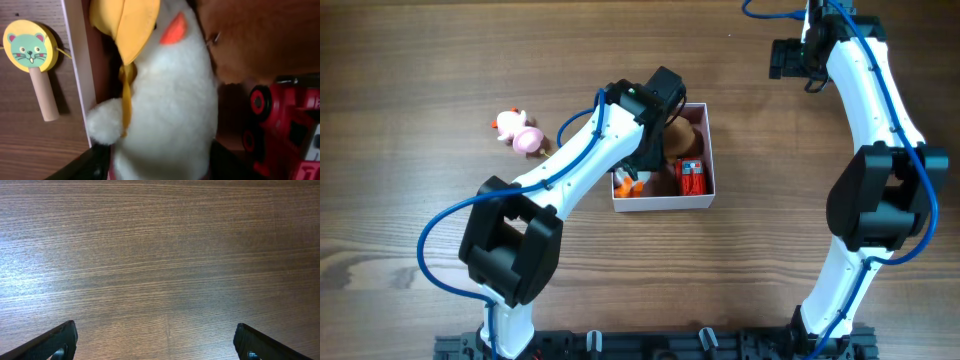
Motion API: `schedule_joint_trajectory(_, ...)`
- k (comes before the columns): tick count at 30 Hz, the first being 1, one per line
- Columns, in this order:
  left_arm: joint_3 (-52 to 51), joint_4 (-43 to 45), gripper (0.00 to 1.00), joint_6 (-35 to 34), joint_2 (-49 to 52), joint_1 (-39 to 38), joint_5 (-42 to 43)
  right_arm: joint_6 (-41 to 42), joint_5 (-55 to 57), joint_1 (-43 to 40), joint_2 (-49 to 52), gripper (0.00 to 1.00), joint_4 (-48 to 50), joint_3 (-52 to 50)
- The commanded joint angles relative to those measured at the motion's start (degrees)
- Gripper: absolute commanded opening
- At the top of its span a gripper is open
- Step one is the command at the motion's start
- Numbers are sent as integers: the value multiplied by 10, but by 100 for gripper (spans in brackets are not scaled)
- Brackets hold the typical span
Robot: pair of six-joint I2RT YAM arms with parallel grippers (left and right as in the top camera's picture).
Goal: Pack container
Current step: 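Carry the duck right and lower it into the box, then open the left gripper and move it back toward the pink plush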
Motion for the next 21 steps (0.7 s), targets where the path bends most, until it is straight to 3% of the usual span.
schedule_joint_trajectory(1, -3, -6, 65, 7, 0, 1, -10, 4, 10, 3, -20, 100, 2, 12)
schedule_joint_trajectory(6, 13, -8, 64, 29, -21, 7, -10, 4, 10, 3, -20, 100, 2, 12)
schedule_joint_trajectory(12, 74, -28, 56, 36, -62, 41, -10, 4, 10, 3, -20, 100, 2, 12)
schedule_joint_trajectory(18, 88, -50, 51, -5, -111, 151, -17, 4, 10, 3, -20, 100, 2, 12)
schedule_joint_trajectory(21, 88, -83, 54, -3, -106, 221, -18, 4, 10, 3, -20, 99, 2, 12)
